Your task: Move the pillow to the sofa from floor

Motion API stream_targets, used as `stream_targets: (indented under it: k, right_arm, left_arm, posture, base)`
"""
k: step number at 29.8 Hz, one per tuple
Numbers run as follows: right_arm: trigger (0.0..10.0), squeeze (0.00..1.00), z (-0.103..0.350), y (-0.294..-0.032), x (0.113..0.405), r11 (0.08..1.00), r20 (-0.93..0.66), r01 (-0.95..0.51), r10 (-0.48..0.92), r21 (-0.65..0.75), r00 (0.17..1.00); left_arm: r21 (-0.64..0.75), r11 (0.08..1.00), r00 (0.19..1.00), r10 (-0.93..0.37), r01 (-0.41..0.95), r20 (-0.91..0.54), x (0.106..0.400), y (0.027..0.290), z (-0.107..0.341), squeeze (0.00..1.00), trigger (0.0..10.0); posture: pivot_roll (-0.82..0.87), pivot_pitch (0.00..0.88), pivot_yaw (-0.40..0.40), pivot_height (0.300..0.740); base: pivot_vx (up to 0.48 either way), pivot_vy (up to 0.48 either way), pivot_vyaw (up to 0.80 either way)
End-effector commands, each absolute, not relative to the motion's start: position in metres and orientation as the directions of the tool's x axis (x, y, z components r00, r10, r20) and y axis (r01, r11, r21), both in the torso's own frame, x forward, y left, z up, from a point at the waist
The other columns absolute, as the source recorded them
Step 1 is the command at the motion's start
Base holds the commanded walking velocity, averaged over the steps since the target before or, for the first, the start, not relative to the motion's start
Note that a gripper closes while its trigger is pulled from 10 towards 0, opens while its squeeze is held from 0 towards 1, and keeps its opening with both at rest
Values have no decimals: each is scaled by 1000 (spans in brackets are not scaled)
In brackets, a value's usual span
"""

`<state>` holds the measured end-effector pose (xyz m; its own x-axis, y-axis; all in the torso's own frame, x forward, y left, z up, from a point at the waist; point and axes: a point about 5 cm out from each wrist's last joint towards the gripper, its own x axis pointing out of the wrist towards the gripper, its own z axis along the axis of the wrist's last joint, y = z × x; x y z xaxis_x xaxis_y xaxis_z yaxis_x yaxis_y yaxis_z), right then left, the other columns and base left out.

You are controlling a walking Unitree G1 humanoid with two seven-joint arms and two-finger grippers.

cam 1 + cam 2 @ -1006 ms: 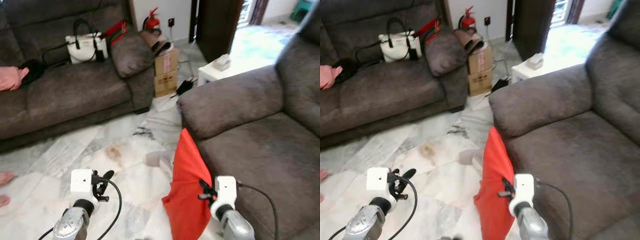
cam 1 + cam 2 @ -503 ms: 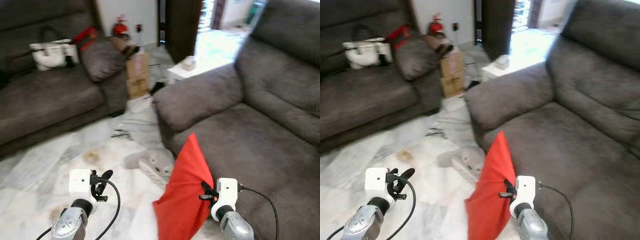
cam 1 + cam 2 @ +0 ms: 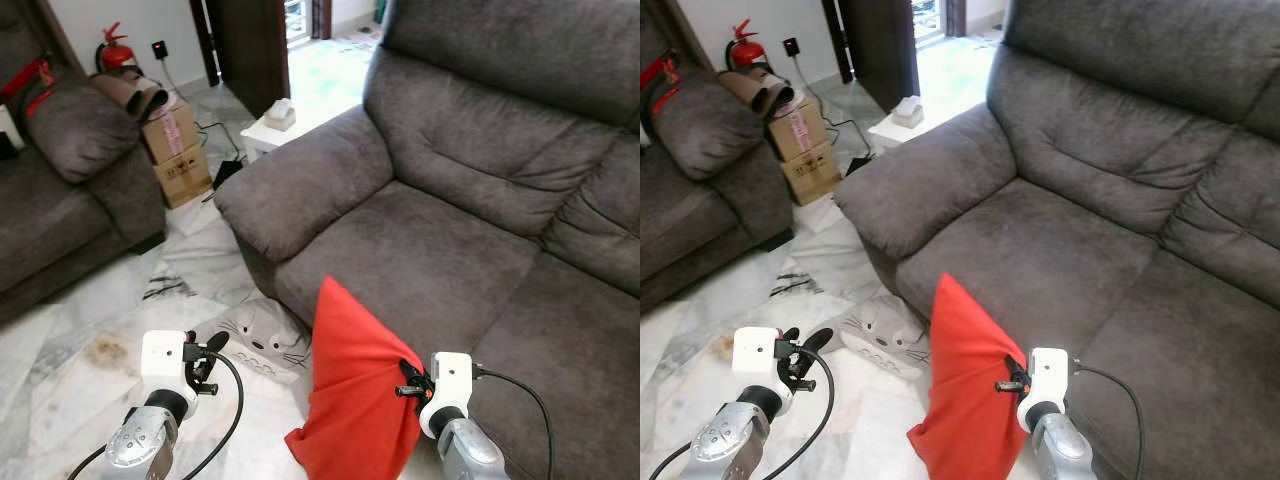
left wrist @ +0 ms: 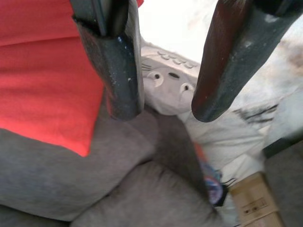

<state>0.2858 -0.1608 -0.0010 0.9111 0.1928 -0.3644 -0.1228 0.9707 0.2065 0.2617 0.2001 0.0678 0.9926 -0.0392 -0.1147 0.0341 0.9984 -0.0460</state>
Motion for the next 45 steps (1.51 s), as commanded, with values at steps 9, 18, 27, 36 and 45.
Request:
stream_targets:
  k: [9, 18, 27, 36, 45]
  right_arm:
    - [10000, 0, 12, -164, 297, 974, -306, -105, 164, 200, 938]
    - [10000, 0, 9, -167, 295, 980, -324, -79, 136, 182, 936]
    - [10000, 0, 9, -170, 296, 985, -330, -42, 96, 167, 939]
    - [10000, 0, 16, -181, 303, 990, -325, 21, 25, 137, 945]
    - [10000, 0, 14, -167, 301, 935, -404, -354, 311, -34, 860]
  left_arm:
    - [-9, 1000, 993, -25, 24, -114, 260, 204, 68, 0, 10000]
    - [-19, 1000, 992, -15, 12, -123, 260, 206, 67, 0, 10000]
    - [-16, 1000, 993, -7, 5, -120, 260, 208, 68, 0, 10000]
    - [-26, 999, 991, -40, 37, -129, 261, 206, 68, 0, 10000]
    - [50, 933, 902, -329, 356, -279, 256, 205, 63, 0, 10000]
  posture:
    - [89, 129, 54, 740]
    - [89, 137, 54, 740]
    - [90, 140, 55, 740]
    - [89, 140, 57, 740]
    - [83, 137, 63, 740]
  base:
    - [0, -77, -800]
    - [0, -213, -800]
    - [0, 0, -800]
    - [0, 0, -800]
    - [0, 0, -89]
